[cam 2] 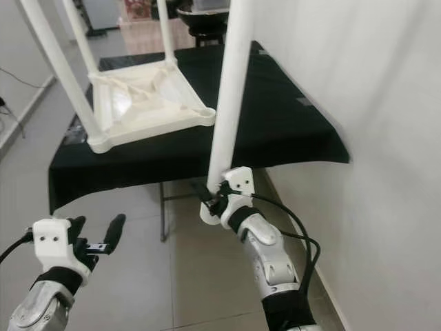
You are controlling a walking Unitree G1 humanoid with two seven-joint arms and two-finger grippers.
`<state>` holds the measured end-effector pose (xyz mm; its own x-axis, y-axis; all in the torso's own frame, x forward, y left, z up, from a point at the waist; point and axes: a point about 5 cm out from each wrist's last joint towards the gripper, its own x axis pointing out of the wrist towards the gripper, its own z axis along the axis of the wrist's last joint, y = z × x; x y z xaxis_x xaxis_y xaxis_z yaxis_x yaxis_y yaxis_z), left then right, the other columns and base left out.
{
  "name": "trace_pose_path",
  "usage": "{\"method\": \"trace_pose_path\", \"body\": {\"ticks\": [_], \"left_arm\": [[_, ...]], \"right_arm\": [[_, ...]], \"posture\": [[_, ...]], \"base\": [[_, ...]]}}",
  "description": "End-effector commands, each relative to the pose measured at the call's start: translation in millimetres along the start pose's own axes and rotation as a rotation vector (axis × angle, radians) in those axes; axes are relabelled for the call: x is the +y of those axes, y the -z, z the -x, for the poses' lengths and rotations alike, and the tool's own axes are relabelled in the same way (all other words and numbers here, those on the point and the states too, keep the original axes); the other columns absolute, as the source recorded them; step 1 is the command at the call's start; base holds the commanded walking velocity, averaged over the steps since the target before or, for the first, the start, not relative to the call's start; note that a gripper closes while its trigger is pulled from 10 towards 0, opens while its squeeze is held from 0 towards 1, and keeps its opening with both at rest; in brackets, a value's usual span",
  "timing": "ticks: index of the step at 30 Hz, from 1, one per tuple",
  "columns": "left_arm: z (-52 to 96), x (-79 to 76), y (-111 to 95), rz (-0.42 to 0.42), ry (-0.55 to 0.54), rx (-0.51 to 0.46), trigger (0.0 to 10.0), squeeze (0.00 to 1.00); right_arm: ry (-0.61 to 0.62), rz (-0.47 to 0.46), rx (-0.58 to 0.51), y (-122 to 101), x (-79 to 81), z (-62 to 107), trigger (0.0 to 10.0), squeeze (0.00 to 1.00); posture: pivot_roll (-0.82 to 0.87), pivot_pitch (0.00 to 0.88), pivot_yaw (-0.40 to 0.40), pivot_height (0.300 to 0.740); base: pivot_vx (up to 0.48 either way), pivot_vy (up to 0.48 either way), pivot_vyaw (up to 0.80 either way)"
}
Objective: Building children table
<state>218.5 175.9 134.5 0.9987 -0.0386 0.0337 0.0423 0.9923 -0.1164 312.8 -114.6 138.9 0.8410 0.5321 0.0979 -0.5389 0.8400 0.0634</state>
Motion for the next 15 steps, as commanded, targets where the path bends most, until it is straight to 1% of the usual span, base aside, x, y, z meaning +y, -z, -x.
{"method": "trace_pose_path", "body": {"ticks": [1, 2, 7, 9, 12, 15], "left_arm": [[-2.7, 0.3, -0.5, -0.005, 0.003, -0.010, 10.0, 0.00], [-4.5, 0.0, -1.4, 0.010, 0.009, -0.016, 10.0, 0.00], [-5.3, -1.1, -3.0, 0.021, 0.006, -0.018, 10.0, 0.00], [-4.4, -0.6, -4.8, 0.030, -0.019, -0.022, 10.0, 0.00], [-4.4, -0.6, -4.8, 0.030, -0.019, -0.022, 10.0, 0.00], [-3.9, 3.2, -7.1, 0.060, -0.051, -0.034, 10.0, 0.00]], "right_arm": [[-0.021, -0.009, -0.033, -7.8, 1.9, -4.1, 10.0, 0.00], [-0.029, -0.018, -0.035, -8.8, 1.7, -5.1, 10.0, 0.00], [-0.043, -0.031, -0.036, -11.3, 1.0, -6.1, 10.0, 0.00], [-0.056, -0.042, -0.031, -13.9, 2.1, -5.8, 10.0, 0.00], [-0.056, -0.042, -0.031, -13.9, 2.1, -5.8, 10.0, 0.00], [-0.062, -0.062, -0.034, -16.5, 2.9, -8.5, 10.0, 0.00]], "posture": [[-0.08, 0.061, 0.047, 0.740], [-0.08, 0.070, 0.044, 0.740], [-0.07, 0.083, 0.035, 0.740], [-0.07, 0.092, 0.028, 0.740], [-0.07, 0.092, 0.028, 0.740], [-0.08, 0.105, 0.033, 0.740]], "base": [[0.000, 0.000, 0.00], [0.000, 0.000, 0.00], [0.000, 0.000, 0.00], [0.000, 0.000, 0.00], [0.000, 0.000, 0.00], [0.000, 0.000, 0.00]]}}
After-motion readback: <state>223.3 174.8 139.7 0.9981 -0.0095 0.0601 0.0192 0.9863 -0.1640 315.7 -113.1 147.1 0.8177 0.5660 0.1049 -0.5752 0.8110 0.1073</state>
